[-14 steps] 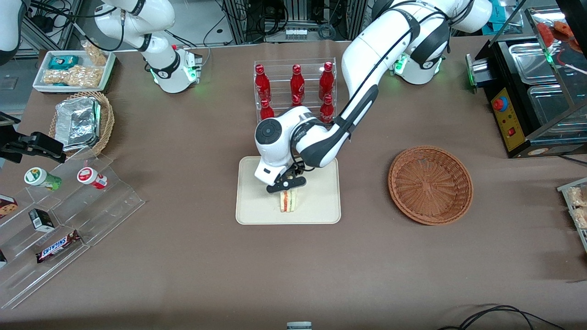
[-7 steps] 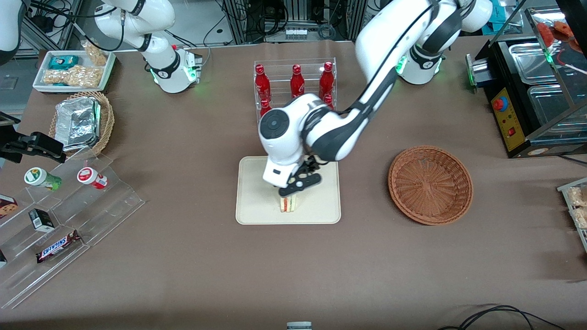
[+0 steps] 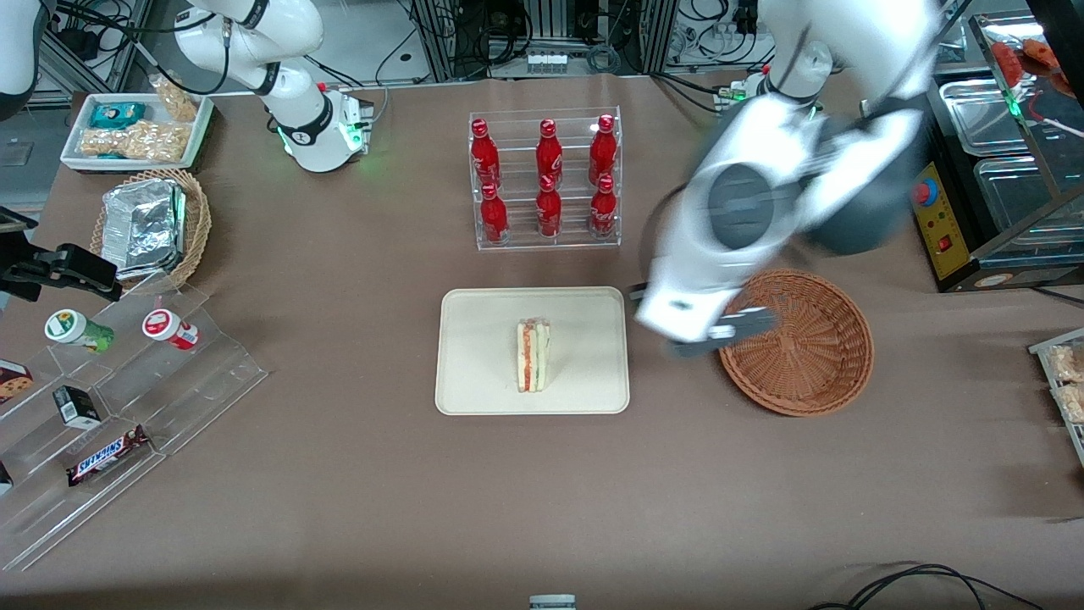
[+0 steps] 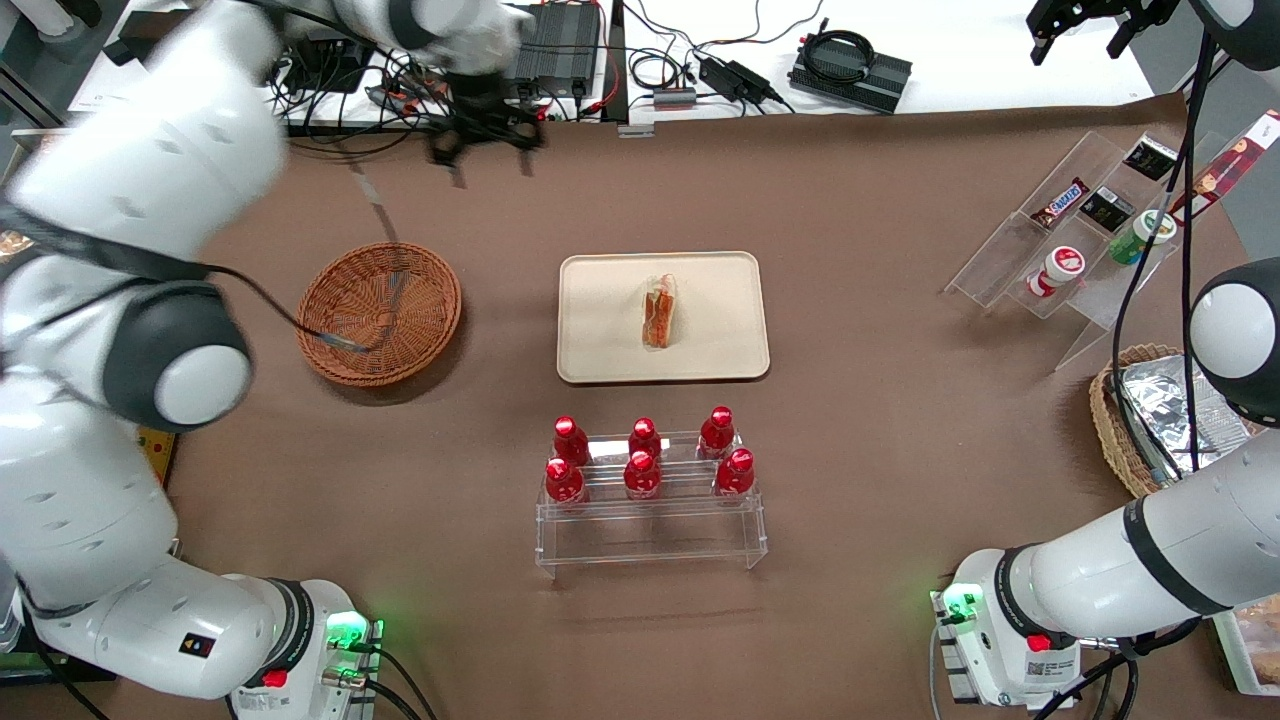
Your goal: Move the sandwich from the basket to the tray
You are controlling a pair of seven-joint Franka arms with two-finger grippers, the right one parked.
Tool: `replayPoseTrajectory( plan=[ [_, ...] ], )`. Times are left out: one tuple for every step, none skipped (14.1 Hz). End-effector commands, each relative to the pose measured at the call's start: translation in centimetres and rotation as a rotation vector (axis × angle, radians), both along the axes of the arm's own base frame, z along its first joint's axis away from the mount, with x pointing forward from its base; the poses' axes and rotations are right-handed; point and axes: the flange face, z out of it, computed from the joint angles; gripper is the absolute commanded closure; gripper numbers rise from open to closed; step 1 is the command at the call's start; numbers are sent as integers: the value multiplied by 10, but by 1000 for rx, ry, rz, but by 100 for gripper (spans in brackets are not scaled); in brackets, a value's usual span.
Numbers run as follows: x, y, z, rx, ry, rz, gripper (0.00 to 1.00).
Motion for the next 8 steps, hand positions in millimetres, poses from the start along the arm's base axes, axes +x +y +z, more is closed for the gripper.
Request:
replayPoseTrajectory(
  plan=[
    [-21,85,30,29,88,-26,0],
    [-21,123,45,59,80,-18,0],
    [-21,147,52,62,84,-40,0],
    [-24,163,59,51,89,-79,0],
    [-24,185,62,38,93,-90,0],
    [-20,207,65,15,81,-91,0],
    [-18,217,68,6,78,-117,0],
    [-18,223,69,-4,81,-150,0]
  ],
)
